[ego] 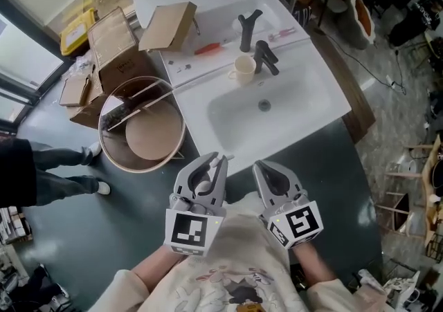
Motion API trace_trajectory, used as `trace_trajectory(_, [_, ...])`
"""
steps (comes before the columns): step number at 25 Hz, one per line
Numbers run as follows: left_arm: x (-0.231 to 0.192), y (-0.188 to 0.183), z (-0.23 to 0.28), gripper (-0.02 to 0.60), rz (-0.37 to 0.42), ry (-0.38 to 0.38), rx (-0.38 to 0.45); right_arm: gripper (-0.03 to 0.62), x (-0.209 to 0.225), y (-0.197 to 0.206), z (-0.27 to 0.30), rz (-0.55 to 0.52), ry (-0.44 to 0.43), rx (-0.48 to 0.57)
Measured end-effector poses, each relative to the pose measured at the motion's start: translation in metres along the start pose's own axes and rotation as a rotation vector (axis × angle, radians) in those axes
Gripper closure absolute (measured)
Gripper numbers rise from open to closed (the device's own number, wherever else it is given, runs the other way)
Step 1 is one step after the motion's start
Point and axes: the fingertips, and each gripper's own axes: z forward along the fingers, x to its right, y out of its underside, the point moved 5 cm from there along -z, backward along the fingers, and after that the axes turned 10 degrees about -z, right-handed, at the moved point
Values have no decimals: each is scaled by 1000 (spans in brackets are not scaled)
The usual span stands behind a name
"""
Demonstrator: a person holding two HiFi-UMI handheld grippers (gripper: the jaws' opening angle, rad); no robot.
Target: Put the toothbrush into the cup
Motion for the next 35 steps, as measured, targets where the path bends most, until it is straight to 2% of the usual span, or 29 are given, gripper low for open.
trace_trajectory(5, [-30,-13,14,525,-6,16,10,579,-3,-8,31,7,-2,-22])
trace_trajectory(17, [-52,-25,49,525,-52,32,7,579,12,-19,69,12,-15,-21])
trace_trajectory(35, [-45,-58,131,525,-59,-39,38,579,101,-21,85,45,-15,-36])
